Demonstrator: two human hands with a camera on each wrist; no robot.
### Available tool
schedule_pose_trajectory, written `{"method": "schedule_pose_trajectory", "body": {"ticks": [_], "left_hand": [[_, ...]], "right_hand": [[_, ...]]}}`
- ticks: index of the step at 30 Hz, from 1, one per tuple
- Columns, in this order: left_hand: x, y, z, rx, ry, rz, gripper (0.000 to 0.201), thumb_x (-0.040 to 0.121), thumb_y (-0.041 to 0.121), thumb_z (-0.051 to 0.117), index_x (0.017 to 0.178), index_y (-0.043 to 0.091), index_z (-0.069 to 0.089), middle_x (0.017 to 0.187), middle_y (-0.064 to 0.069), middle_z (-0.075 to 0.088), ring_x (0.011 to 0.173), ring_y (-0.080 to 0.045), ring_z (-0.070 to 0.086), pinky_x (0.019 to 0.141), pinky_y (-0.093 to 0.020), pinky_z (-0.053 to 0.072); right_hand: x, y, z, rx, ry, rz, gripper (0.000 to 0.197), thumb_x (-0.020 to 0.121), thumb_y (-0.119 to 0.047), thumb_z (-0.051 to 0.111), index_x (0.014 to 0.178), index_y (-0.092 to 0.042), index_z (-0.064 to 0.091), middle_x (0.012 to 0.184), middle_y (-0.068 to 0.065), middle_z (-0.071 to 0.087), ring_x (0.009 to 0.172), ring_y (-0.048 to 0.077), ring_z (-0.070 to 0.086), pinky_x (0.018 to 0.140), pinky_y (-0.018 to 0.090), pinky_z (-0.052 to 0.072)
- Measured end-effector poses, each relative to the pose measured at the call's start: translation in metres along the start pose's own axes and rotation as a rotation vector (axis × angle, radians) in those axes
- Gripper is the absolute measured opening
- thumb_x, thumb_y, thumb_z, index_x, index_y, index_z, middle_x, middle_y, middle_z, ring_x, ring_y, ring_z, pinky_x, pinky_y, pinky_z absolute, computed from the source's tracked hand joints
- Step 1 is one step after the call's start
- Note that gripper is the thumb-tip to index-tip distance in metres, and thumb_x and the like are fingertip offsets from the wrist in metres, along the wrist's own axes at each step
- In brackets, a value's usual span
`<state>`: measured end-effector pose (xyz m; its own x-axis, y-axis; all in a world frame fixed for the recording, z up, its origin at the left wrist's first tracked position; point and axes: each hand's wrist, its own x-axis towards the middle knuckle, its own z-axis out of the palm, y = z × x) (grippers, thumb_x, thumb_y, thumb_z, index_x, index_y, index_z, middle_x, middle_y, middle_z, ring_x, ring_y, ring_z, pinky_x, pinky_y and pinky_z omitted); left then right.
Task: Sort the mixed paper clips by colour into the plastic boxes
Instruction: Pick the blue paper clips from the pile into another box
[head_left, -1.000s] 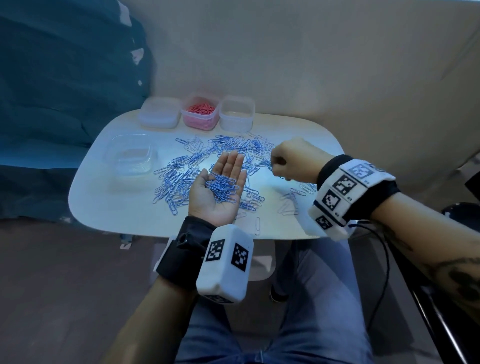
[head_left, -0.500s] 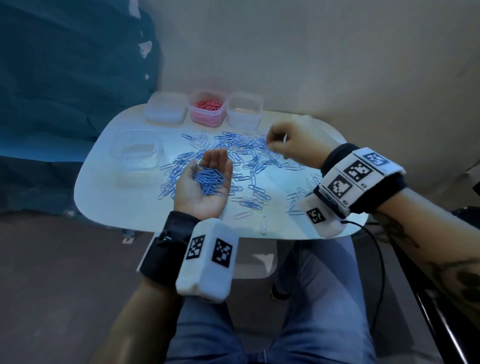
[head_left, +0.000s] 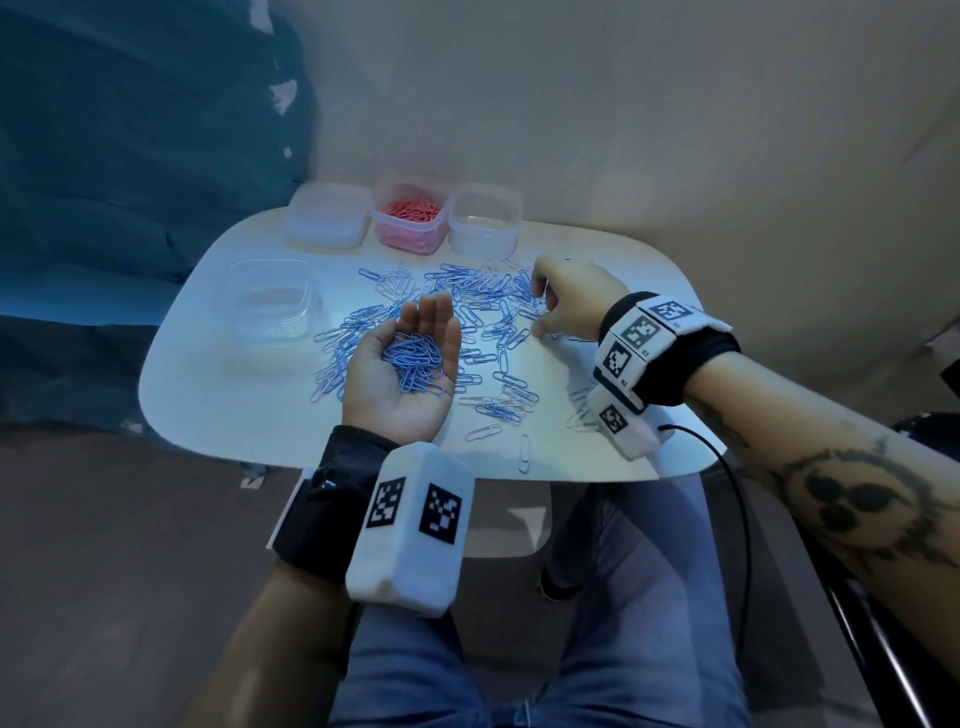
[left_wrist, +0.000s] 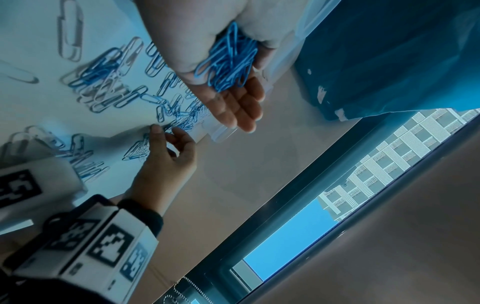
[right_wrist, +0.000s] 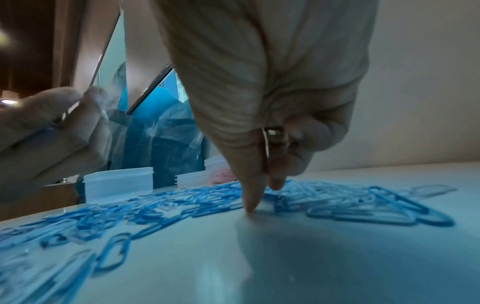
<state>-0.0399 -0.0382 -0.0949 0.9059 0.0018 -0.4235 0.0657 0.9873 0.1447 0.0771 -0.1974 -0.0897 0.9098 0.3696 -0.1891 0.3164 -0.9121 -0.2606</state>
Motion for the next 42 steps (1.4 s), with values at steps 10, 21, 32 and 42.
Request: {"method": "schedule_pose_trajectory", "body": {"ticks": [10,21,32,42], "left_hand": [[0.0,-0.002,0.003,-0.02,-0.003,-0.025,0.04,0.089,0.013,0.04,0.057,0.002,0.062,0.065,-0.008,0.068,0.061,-0.023,0.07,0.053,-0.03,0.057],[-0.002,-0.001,0.002,-0.035,-0.027,-0.012,0.03,0.079,0.009,0.043,0.058,0.001,0.063,0.065,-0.009,0.068,0.06,-0.025,0.07,0.053,-0.032,0.056],[-0.001,0.005,0.002,-0.015,-0.001,-0.015,0.023,0.076,0.009,0.045,0.062,0.002,0.062,0.065,-0.008,0.069,0.061,-0.024,0.071,0.052,-0.03,0.057],[0.002,0.004,0.002,-0.025,0.043,-0.012,0.03,0.087,0.012,0.041,0.066,0.003,0.06,0.064,-0.009,0.068,0.059,-0.024,0.07,0.053,-0.03,0.056]], "right_hand": [[-0.002,-0.005,-0.006,0.197,-0.099,-0.074,0.021,0.075,0.0,0.068,0.095,-0.007,0.066,0.088,0.002,0.059,0.081,0.016,0.051,0.066,0.023,0.04],[0.014,0.009,-0.013,0.055,0.098,0.031,0.028,0.083,-0.004,0.052,0.108,-0.011,0.064,0.096,0.004,0.055,0.088,0.022,0.051,0.063,0.024,0.035],[0.036,0.015,-0.009,-0.026,0.047,0.109,0.026,0.081,-0.005,0.051,0.1,-0.011,0.068,0.097,0.008,0.064,0.081,0.026,0.055,0.067,0.027,0.041],[0.042,0.005,-0.01,0.142,0.027,0.102,0.015,0.078,-0.006,0.065,0.091,-0.01,0.07,0.081,0.003,0.06,0.077,0.019,0.053,0.057,0.021,0.039]]}}
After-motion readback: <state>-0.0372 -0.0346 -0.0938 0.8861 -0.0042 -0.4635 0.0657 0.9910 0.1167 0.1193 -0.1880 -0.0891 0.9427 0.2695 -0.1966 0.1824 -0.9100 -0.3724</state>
